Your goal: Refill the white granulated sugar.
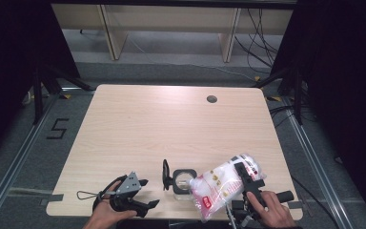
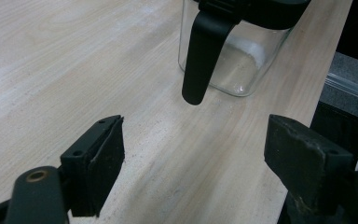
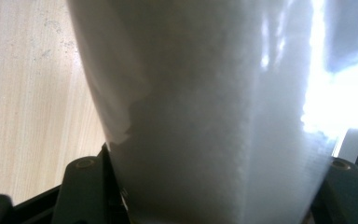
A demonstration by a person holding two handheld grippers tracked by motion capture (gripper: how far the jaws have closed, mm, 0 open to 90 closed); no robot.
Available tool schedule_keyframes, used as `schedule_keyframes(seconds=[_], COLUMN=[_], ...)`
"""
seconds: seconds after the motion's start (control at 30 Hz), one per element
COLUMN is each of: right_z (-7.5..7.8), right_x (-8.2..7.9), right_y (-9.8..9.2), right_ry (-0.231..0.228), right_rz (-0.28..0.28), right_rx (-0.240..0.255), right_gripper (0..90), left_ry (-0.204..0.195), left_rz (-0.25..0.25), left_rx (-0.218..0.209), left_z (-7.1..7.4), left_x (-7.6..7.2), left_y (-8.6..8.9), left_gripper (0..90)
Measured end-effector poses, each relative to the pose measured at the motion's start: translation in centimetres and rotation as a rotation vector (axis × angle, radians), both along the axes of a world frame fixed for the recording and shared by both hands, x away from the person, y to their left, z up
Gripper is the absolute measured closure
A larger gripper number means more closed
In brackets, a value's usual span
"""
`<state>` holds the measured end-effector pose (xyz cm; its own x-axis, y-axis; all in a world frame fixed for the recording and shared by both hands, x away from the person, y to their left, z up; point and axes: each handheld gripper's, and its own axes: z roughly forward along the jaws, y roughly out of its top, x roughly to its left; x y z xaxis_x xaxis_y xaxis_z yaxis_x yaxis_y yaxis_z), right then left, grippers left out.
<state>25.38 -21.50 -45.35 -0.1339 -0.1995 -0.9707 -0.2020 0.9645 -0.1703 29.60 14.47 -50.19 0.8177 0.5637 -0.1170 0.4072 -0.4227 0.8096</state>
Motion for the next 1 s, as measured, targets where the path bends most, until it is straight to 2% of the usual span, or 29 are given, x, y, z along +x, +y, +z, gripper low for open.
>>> schedule_keyframes(seconds=[0.1, 0.13, 0.2, 0.33, 0.4, 0.47, 0.5, 0.53, 0.63, 0.7, 0.73, 0.77, 0.83, 0.9, 1.0], right_z=[0.04, 0.06, 0.30, 0.23, 0.11, 0.21, 0.02, 0.05, 0.48, 0.34, 0.06, 0.05, 0.25, 0.45, 0.37], right_x=[-0.03, 0.10, 0.10, -0.01, 0.01, 0.03, -0.09, -0.13, -0.06, -0.01, -0.06, -0.06, -0.11, -0.08, -0.10], right_y=[-0.08, -0.11, -0.07, -0.09, -0.03, -0.01, -0.12, -0.11, 0.04, 0.09, -0.01, -0.07, -0.05, 0.01, 0.00], right_ry=[-0.004, -0.022, -0.022, -0.010, -0.006, -0.013, -0.003, -0.008, -0.018, -0.018, 0.000, -0.004, -0.007, -0.011, -0.017], right_rz=[-0.010, 0.013, 0.015, 0.002, -0.005, 0.008, -0.011, -0.013, 0.015, 0.007, -0.014, -0.008, -0.004, 0.003, 0.007], right_rx=[0.004, 0.008, -0.009, -0.004, -0.008, -0.016, 0.011, 0.016, -0.013, -0.023, 0.009, 0.019, 0.001, -0.003, -0.005], right_gripper=[39.1, 39.1, 39.1, 39.1, 39.1, 39.0, 39.0, 39.0, 39.1, 39.1, 39.1, 39.1, 39.0, 39.1, 39.1], left_ry=[0.001, -0.009, -0.013, -0.013, -0.014, -0.008, -0.011, -0.016, -0.008, -0.013, -0.012, -0.007, -0.006, -0.013, -0.010], left_rz=[-0.006, -0.016, -0.013, -0.012, -0.014, -0.016, -0.012, -0.017, -0.016, -0.012, -0.012, -0.015, -0.014, -0.014, -0.016], left_rx=[0.002, 0.017, 0.037, 0.025, 0.033, 0.019, 0.020, 0.040, 0.018, 0.026, 0.027, 0.019, 0.010, 0.039, 0.019], left_z=[0.04, 0.08, 0.04, 0.05, 0.06, 0.09, 0.05, 0.07, 0.08, 0.05, 0.05, 0.08, 0.07, 0.05, 0.11], left_x=[0.06, 0.13, 0.20, 0.15, 0.18, 0.13, 0.13, 0.21, 0.13, 0.15, 0.14, 0.12, 0.10, 0.20, 0.13], left_y=[0.00, 0.10, 0.17, 0.12, 0.16, 0.10, 0.10, 0.20, 0.10, 0.13, 0.14, 0.11, 0.07, 0.20, 0.11], left_gripper=[19.6, 19.6, 19.6, 19.6, 19.6, 19.6, 19.6, 19.6, 19.6, 19.6, 19.6, 19.6, 19.6, 19.6, 19.6])
